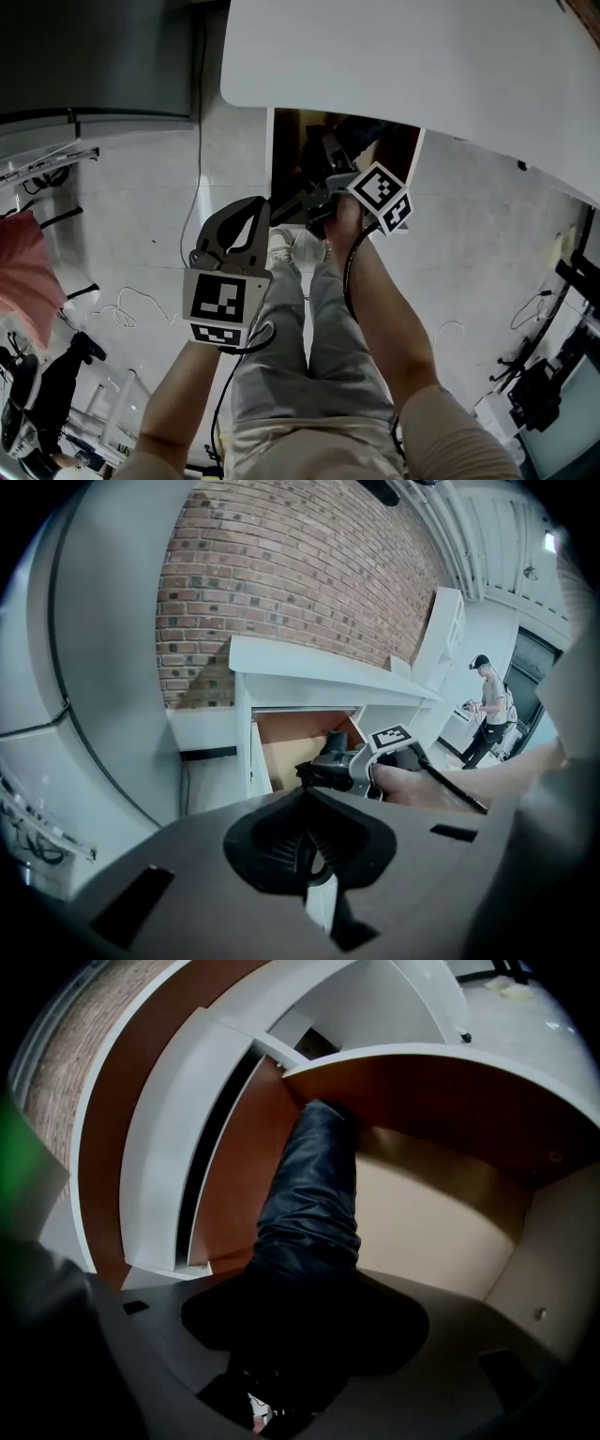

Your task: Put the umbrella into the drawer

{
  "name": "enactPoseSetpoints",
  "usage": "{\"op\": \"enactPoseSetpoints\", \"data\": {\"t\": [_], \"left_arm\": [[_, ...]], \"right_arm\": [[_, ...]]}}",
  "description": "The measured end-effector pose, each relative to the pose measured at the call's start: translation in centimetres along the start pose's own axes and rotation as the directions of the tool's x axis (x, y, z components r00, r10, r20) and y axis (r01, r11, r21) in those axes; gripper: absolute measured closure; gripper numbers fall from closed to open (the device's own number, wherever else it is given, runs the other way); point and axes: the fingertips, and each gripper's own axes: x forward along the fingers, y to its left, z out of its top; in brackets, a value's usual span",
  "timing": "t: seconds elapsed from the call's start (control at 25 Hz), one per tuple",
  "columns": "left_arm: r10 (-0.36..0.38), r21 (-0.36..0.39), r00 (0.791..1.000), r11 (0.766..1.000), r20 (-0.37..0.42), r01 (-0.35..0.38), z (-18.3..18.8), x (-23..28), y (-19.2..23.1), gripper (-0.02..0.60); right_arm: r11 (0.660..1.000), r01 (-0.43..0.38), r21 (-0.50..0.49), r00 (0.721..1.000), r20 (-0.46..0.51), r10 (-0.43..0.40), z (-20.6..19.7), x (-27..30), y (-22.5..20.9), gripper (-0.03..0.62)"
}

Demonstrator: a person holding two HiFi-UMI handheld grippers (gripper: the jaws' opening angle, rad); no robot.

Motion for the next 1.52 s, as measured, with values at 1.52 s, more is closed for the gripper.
{"op": "enactPoseSetpoints", "data": {"t": [1.52], "left_arm": [[0.062,0.004,0.997,0.998,0.044,-0.062,7.1,-5.8,-2.8,0.574]], "right_arm": [[0.899,0.145,-0.412,0.975,-0.097,-0.202,3.5,-10.1,5.2,0.313]]}}
